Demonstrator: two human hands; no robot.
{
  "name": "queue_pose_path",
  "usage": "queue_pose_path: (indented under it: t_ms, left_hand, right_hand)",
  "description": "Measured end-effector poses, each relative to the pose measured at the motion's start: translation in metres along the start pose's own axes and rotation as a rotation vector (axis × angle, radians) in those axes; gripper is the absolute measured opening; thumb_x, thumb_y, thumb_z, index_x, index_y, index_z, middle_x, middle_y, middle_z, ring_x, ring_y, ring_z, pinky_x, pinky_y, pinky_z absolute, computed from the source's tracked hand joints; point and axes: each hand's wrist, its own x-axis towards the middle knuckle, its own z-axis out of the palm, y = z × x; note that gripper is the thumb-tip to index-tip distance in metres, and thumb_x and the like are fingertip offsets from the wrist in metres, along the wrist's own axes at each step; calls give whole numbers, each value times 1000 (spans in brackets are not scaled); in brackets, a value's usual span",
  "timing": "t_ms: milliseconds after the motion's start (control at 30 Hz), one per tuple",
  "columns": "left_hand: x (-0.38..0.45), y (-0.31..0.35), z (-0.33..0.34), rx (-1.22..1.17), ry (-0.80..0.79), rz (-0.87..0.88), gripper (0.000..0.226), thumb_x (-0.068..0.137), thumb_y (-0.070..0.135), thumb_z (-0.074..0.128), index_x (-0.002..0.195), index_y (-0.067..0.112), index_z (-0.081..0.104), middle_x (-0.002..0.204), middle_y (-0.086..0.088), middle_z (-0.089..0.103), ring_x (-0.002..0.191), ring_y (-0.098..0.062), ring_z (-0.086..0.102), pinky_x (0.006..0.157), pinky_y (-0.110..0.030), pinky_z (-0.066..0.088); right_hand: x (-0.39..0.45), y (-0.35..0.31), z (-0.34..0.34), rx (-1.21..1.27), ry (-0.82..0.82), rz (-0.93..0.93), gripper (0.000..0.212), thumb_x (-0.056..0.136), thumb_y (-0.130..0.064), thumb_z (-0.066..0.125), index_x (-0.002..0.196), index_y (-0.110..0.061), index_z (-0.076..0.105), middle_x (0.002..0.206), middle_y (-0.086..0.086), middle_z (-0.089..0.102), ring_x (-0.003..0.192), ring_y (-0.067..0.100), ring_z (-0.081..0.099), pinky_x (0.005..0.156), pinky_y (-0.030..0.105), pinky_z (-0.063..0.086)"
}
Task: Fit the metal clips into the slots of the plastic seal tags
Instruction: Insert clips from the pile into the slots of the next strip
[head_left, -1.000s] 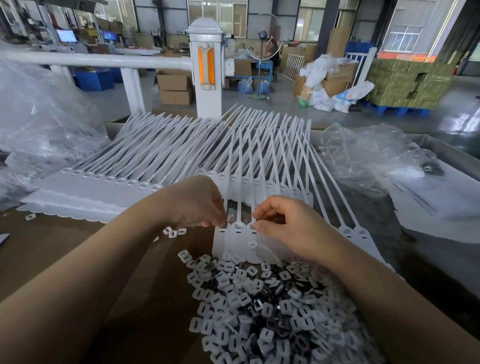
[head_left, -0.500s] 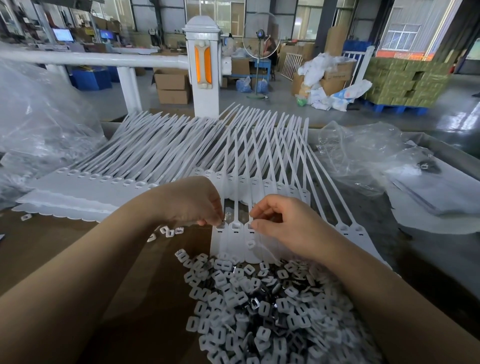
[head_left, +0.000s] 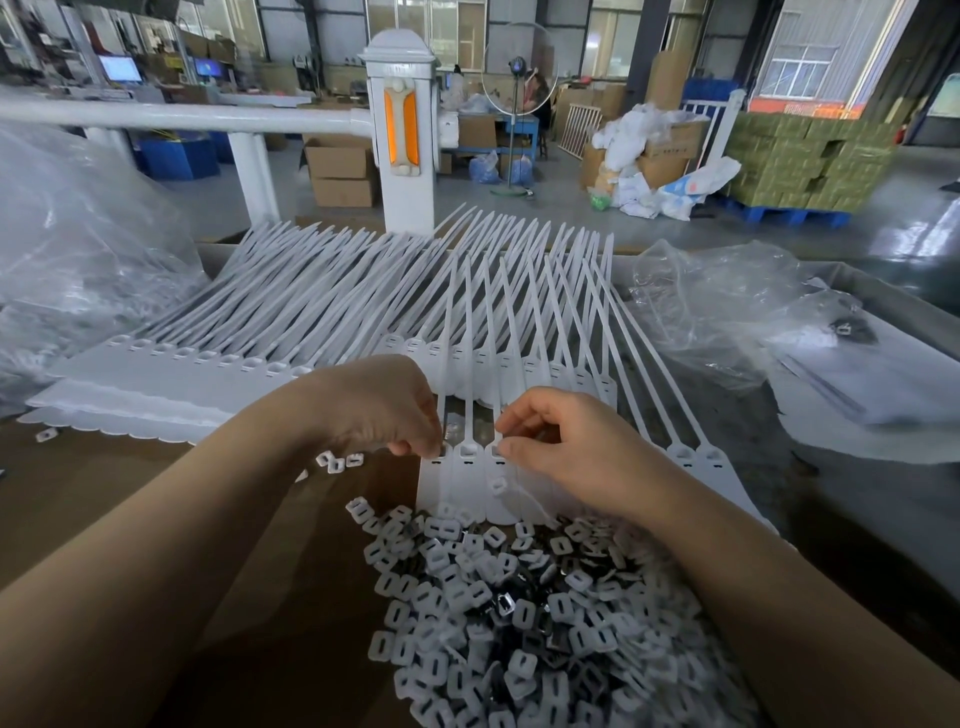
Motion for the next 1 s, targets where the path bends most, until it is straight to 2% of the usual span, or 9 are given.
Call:
queue_pose_path:
  t_ms: [133, 367, 567, 667, 733, 833, 1000]
  left_hand:
    - [1, -3, 0, -45, -7, 21, 9, 77, 23, 80, 84, 19, 76, 77, 8, 76, 67, -1, 71, 75, -23, 50]
    - [-3, -8, -4, -31, -20, 69, 6, 79, 24, 80, 80, 29, 76, 76, 8, 76, 69, -1, 71, 79, -25, 45]
    - [-7, -3, -6, 7, -14, 79, 11, 81, 21, 78, 79, 32, 77, 77, 11, 75, 70, 0, 70, 76, -21, 45]
    - [-8, 1, -5, -16, 59, 105, 14, 80, 22, 79, 74, 35, 76, 77, 15, 75, 74, -3, 70, 75, -20, 50]
    - [-8, 4, -4, -39, 78, 134, 12, 80, 22, 79, 75, 33, 77, 76, 21, 73, 72, 4, 68, 68, -15, 46]
    - [-7, 6, 0, -53, 62, 156, 9, 80, 23, 79, 77, 32, 76, 74, 21, 73, 68, 7, 67, 64, -12, 44]
    - [-4, 7, 8, -35, 21, 190, 6, 79, 32, 78, 79, 37, 75, 76, 20, 73, 68, 6, 67, 66, -16, 45]
  right_hand:
    - [0, 0, 1, 2, 0, -1, 15, 89, -33, 71, 103, -31, 66, 99, -14, 67, 93, 0, 63, 89, 29, 54]
    - [0, 0, -1, 10, -16, -10, 10, 89, -32, 71, 98, -34, 67, 96, -15, 68, 91, -1, 63, 86, 26, 53]
    - [-3, -2, -7, -7, -60, -37, 8, 88, -24, 72, 87, -33, 72, 80, -19, 69, 73, -8, 62, 64, 12, 48]
    - [-5, -4, -10, -27, -110, -45, 7, 84, -27, 77, 86, -32, 74, 82, -17, 71, 77, -6, 64, 69, 14, 52]
    - [-6, -5, -11, -47, -142, -47, 8, 80, -31, 80, 86, -33, 75, 80, -17, 70, 74, -7, 63, 67, 13, 49]
    - [-7, -5, -9, -87, -157, -80, 10, 78, -31, 82, 85, -32, 75, 74, -16, 67, 67, -6, 60, 63, 12, 48]
    - [-8, -8, -5, -157, -143, -125, 12, 80, -24, 80, 80, -31, 70, 68, -23, 63, 71, -11, 58, 64, 5, 43]
